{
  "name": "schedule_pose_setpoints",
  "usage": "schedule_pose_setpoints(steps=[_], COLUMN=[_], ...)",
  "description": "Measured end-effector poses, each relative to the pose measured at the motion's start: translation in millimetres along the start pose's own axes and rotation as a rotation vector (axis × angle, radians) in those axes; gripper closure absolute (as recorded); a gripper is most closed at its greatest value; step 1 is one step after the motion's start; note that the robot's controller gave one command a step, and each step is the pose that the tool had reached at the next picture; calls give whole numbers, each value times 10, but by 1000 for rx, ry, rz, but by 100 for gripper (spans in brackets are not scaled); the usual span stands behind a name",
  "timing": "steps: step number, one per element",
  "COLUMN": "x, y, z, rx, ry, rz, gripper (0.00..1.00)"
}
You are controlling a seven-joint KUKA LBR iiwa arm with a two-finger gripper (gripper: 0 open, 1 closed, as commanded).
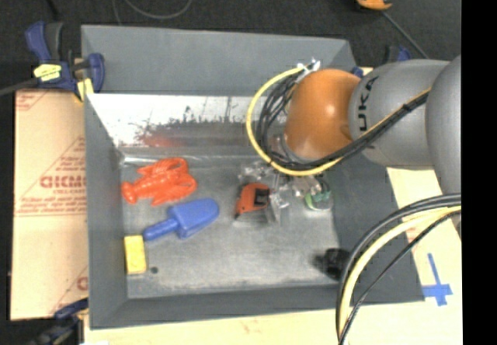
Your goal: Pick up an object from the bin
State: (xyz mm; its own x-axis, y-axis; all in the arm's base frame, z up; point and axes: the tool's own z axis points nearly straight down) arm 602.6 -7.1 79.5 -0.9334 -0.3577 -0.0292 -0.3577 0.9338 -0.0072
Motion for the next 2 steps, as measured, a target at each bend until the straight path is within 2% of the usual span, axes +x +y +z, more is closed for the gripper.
schedule_pose_setpoints(steps=[1, 2], x=[0, -37], y=[0, 93], z=[0, -1864], rx=[0, -5], ry=[0, 26], rz=[0, -15], gripper=[100, 100])
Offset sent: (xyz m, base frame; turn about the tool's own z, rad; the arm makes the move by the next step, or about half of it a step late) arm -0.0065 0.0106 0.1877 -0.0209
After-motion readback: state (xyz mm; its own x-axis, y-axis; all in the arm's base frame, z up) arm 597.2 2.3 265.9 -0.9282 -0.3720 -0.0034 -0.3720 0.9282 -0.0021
